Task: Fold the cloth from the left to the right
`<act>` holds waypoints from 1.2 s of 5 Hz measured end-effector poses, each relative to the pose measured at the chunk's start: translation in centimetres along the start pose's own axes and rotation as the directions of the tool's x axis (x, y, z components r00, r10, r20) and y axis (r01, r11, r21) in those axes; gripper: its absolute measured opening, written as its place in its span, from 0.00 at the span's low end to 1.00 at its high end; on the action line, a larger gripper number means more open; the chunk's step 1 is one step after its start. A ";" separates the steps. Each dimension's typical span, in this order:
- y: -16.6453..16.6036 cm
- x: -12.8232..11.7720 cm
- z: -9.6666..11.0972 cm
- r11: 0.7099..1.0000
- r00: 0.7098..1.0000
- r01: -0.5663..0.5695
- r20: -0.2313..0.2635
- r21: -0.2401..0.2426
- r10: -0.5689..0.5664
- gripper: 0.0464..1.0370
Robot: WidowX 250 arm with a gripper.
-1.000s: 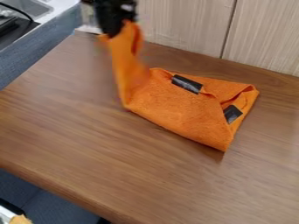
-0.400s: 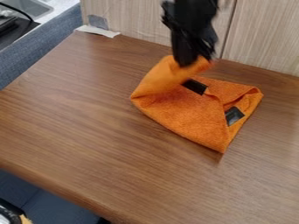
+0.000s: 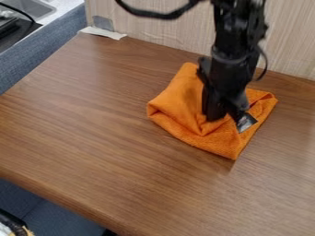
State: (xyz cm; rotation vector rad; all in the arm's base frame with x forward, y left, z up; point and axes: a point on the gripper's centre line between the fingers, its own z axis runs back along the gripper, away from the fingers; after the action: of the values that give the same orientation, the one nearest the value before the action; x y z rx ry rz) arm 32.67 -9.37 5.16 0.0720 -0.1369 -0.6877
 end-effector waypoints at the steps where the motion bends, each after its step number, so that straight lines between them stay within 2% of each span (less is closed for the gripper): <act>1: -0.4 0.0 -0.4 1.000 1.000 0.013 -0.006 0.000 -0.013 0.04; 2: -0.7 -0.2 -0.5 1.000 1.000 0.017 -0.023 -0.003 -0.017 0.20; 3: -0.8 -0.4 -0.1 0.999 0.999 0.028 -0.015 -0.018 -0.028 0.45; 4: -0.2 -1.0 0.4 1.000 1.000 0.013 -0.019 -0.026 -0.014 0.74; 5: 0.4 -1.1 1.4 0.999 1.000 -0.005 0.004 -0.038 0.005 0.96; 6: 1.1 -1.3 2.4 0.999 1.000 -0.006 0.015 -0.049 0.007 0.97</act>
State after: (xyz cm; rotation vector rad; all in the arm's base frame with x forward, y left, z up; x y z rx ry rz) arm 32.00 -7.78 7.50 0.0189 -0.1349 -0.6848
